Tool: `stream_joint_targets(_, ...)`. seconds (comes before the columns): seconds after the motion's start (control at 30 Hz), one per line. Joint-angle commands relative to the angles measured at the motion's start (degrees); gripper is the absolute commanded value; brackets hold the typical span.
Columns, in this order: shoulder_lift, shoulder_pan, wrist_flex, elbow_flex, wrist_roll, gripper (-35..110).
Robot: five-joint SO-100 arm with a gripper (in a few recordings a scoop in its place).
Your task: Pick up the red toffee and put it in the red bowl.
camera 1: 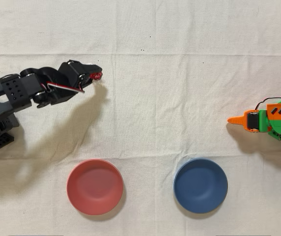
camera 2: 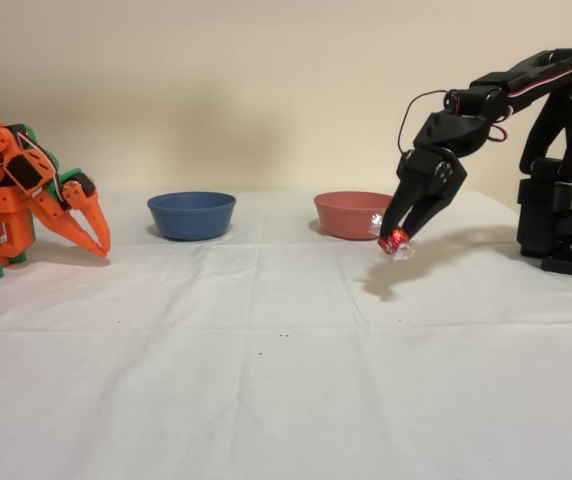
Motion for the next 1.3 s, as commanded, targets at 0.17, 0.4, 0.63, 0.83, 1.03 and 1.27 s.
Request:
stream_joint_targets(0.17,13.1,11.5,4.0,-0.4,-4.9,10)
stream_joint_targets(0.4,16.8,20.7,4.7,0.4,-7.2,10)
stream_joint_targets(0.63,19.2,28.7,4.0,2.0,-9.5,10)
stream_joint_targets(0.83,21.7,35.2,3.1,4.0,-10.5,10)
stream_joint_targets(1.03,22.8,40.3,1.8,5.0,-11.3,10)
stream_joint_targets(1.27,22.0,46.4,-2.0,5.5,-13.4,10)
